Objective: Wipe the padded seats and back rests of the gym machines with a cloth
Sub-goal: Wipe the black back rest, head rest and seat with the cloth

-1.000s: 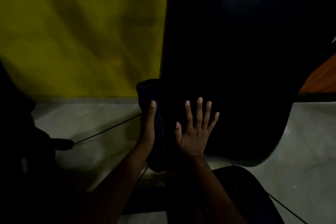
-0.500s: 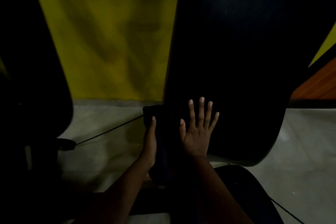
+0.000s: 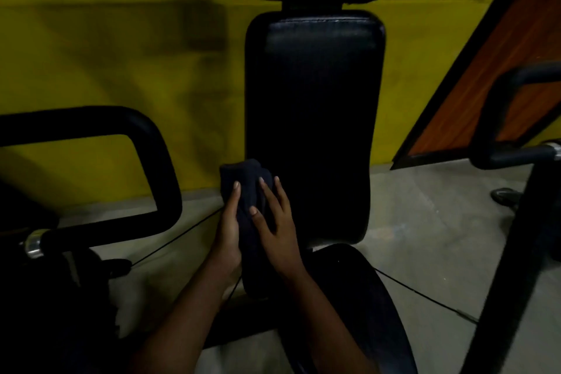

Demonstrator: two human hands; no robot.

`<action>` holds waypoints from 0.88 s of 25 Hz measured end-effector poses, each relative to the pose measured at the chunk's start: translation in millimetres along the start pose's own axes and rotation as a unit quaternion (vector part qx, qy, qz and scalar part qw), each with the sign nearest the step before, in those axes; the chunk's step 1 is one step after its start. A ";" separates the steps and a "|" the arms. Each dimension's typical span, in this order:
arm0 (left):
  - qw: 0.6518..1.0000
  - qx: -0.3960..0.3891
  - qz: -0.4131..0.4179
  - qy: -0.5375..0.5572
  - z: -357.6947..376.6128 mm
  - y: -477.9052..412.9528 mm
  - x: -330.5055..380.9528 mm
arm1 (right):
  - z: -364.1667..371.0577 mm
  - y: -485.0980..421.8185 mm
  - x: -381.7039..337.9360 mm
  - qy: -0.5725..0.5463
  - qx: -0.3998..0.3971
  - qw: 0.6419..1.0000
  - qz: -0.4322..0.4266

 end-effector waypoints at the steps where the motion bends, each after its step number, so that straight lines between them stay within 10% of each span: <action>1: 1.000 -0.016 -0.004 -0.018 15.4 16.1 6.2 | -4.7 4.3 -16.2 -0.020 -0.002 1.000 0.012; 8: 0.987 -0.084 0.069 -0.122 97.5 81.3 59.1 | -71.7 -16.3 -88.4 -0.066 0.193 0.979 0.028; 22: 0.908 0.027 0.360 -0.215 166.4 -34.7 308.6 | -92.5 -167.6 -185.7 -0.009 0.403 0.908 -0.108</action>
Point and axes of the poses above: each hand's wrist, its own y-axis away from the middle knuckle, its own z-axis out of the palm, x = y × z, the point moved 10 cm from there along -y, towards the middle knuckle, and after that the axes turned 14 degrees about x, right-handed, at the moved point
